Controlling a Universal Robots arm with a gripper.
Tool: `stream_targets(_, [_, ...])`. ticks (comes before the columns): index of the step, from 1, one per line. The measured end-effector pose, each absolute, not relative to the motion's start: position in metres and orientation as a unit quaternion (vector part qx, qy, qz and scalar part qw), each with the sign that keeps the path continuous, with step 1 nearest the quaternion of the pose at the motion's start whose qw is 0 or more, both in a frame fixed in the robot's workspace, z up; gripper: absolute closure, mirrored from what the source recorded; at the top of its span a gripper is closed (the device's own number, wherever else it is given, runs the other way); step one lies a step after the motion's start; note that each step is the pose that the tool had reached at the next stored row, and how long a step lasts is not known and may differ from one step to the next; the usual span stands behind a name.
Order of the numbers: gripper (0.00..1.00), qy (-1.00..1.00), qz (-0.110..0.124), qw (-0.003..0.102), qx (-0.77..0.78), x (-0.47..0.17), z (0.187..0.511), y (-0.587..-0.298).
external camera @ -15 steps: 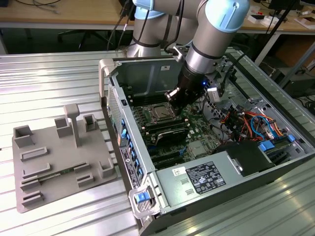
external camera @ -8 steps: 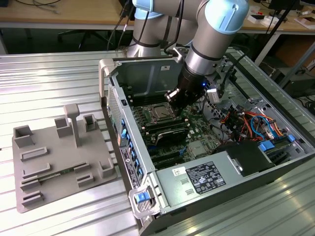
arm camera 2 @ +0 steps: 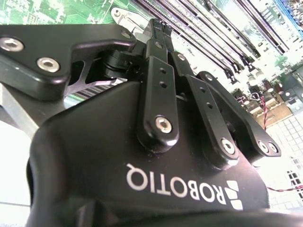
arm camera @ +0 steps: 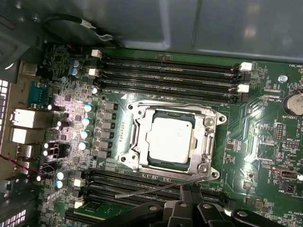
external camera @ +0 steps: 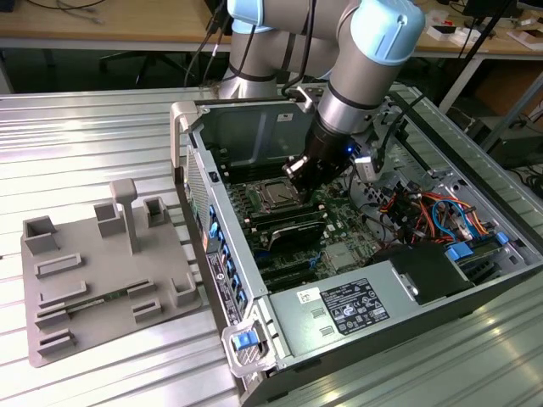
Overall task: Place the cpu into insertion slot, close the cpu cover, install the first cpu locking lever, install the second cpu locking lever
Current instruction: 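Install the second cpu locking lever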
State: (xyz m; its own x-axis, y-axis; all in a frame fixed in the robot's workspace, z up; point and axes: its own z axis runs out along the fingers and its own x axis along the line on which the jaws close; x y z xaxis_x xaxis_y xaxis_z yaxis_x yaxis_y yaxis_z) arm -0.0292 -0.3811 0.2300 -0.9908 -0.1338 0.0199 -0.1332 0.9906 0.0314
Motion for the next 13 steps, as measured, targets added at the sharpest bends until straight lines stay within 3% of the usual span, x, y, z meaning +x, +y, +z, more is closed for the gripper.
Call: stream_targets(13, [0.89,-0.998,-0.015,0.011,0.067,-0.0289,0.2241,-0.3835])
